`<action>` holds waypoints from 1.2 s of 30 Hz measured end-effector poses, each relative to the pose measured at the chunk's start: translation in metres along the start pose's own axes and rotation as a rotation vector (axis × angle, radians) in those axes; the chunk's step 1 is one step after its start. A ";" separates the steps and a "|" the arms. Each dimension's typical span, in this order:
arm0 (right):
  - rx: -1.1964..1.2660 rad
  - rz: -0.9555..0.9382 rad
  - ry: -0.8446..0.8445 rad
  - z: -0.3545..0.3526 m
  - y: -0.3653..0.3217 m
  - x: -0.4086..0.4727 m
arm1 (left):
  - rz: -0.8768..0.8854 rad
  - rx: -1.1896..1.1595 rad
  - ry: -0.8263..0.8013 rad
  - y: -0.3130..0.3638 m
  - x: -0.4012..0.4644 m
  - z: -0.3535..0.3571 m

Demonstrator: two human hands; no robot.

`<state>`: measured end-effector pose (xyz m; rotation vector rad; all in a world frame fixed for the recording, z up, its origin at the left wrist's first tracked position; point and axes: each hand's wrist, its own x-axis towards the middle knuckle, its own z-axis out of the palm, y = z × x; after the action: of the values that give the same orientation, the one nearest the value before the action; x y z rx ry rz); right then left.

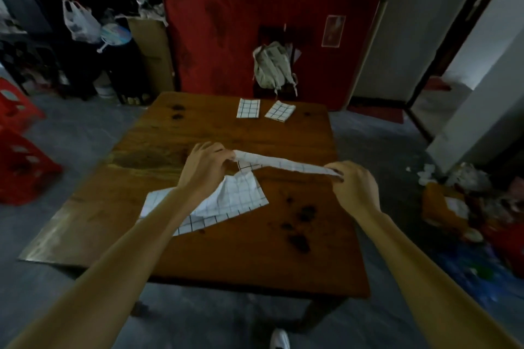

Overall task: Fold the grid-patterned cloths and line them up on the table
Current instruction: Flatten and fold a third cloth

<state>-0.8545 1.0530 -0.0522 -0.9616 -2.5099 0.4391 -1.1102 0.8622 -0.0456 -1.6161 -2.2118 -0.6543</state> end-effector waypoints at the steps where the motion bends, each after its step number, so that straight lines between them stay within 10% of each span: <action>1: -0.013 0.035 -0.031 0.004 0.000 -0.012 | -0.002 -0.006 -0.025 0.002 -0.013 0.002; 17: -0.063 0.316 -0.266 0.038 0.021 -0.098 | -0.243 -0.078 -0.611 0.008 -0.087 0.035; 36: -0.097 0.532 -0.528 0.134 0.139 -0.033 | -0.465 -0.031 -0.736 0.010 -0.026 0.187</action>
<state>-0.8193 1.1102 -0.2360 -1.7566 -2.7114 0.8277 -1.0916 0.9451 -0.2147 -1.5183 -3.1734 -0.1947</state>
